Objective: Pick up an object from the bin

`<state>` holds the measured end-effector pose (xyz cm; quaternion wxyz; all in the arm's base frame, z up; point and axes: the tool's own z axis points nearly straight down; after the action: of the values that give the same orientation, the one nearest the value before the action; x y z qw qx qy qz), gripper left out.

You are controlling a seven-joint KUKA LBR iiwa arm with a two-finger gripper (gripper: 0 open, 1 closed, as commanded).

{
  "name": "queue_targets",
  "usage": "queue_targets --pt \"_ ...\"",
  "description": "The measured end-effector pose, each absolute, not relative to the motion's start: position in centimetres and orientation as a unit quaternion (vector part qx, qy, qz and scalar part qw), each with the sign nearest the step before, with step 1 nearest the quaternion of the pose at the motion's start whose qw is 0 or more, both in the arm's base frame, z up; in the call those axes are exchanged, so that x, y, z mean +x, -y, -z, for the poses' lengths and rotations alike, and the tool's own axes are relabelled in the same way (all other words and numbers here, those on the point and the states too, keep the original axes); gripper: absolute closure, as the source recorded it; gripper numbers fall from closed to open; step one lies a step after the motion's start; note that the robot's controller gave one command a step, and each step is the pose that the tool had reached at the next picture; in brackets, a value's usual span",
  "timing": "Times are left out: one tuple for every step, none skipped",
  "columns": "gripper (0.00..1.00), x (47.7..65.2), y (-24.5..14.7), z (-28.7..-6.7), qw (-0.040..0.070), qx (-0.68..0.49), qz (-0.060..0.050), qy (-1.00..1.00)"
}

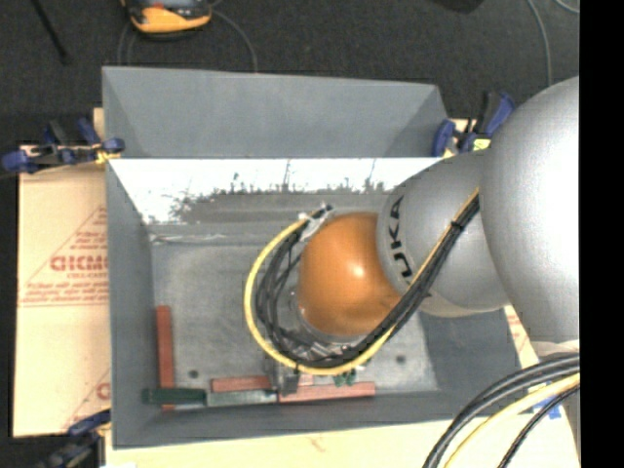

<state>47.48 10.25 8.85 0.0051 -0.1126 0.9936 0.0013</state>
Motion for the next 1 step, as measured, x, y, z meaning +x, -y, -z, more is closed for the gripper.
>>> queue_targets --pt "0.00 47.57 -10.25 -8.89 0.007 -0.111 -0.001 -0.994"
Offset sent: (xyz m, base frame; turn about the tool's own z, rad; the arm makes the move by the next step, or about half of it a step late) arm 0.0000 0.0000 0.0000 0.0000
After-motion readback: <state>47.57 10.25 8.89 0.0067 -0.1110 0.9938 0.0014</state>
